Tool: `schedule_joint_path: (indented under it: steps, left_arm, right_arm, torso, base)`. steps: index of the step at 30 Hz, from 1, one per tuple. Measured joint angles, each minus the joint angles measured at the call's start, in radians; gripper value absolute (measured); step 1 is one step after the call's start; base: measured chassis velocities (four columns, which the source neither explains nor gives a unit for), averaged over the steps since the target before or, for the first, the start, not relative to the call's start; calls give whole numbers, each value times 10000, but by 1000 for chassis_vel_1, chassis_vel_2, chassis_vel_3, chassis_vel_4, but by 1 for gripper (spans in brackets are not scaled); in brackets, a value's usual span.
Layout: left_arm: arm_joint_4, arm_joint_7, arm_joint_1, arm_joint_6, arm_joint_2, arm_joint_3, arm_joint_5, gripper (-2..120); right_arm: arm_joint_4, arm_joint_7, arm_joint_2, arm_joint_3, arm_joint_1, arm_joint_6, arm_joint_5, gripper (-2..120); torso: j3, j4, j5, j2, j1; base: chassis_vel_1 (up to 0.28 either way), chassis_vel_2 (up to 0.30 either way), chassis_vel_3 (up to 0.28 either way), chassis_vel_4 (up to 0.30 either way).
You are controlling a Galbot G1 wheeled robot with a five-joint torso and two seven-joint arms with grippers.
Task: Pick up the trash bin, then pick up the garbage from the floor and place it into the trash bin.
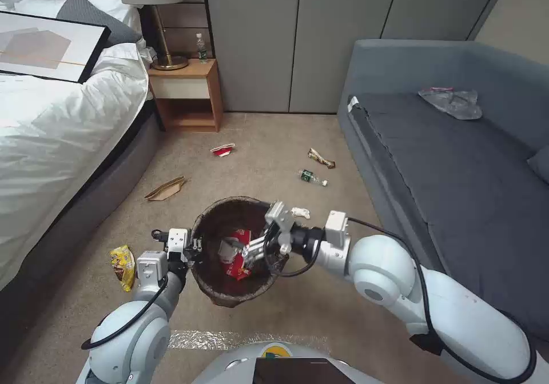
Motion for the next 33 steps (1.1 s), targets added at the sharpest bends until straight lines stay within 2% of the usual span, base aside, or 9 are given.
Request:
schedule_joint_path:
  steps: [3, 9, 11, 15, 20, 25, 29, 32, 33]
  left_arm:
    - [-5, 0, 10, -4, -9, -25, -1, 2]
    - [-25, 2, 19, -20, -67, -13, -2, 2]
    - [-36, 2, 29, -22, -78, -12, -2, 2]
    - [-97, 8, 65, -30, -76, -20, -2, 2]
    - [-122, 15, 68, -38, -75, -21, -2, 2]
    - [-200, 20, 109, -47, -72, -45, 1, 2]
    - [-227, 21, 115, -53, -55, -74, 6, 2]
    - [-233, 30, 110, -65, -43, -79, 18, 2]
    - [-233, 30, 110, -65, -43, -79, 18, 2]
  right_arm:
    - [73, 368, -150, 1033, -770, 871, -10, 100]
    - [193, 1634, 13, 2033, -1715, 1689, -206, 100]
    - [175, 1692, 128, 2371, -1999, 1760, -437, 100]
    - [116, 1582, 562, 3915, -3485, 2050, -1262, 100]
    - [105, 1570, 930, 4783, -4276, 2209, -1695, 100]
    - [47, 1499, 1781, 6031, -5637, 2676, -2632, 100]
    - [46, 1309, 2446, 6536, -6530, 3068, -3189, 100]
    - [60, 1079, 3874, 7040, -7784, 3744, -4184, 100]
    - [60, 1079, 3874, 7040, -7784, 3744, -4184, 100]
  torso:
    - [0, -2, 1, 0, 0]
    - [0, 1, 1, 1, 0]
    - [0, 3, 1, 1, 0]
    - [0, -2, 0, 1, 0]
    - [0, -1, 0, 1, 0]
    - [-1, 1, 0, 1, 0]
    - [0, 1, -2, 1, 0]
    - [-1, -3, -2, 1, -1]
    - [-1, -3, -2, 1, -1]
  base:
    - [0, 0, 0, 0]
    - [0, 0, 0, 0]
    - [0, 0, 0, 0]
    - [0, 0, 0, 0]
    - [0, 0, 0, 0]
    - [0, 0, 0, 0]
    - [0, 0, 0, 0]
    - [0, 0, 0, 0]
    - [0, 0, 0, 0]
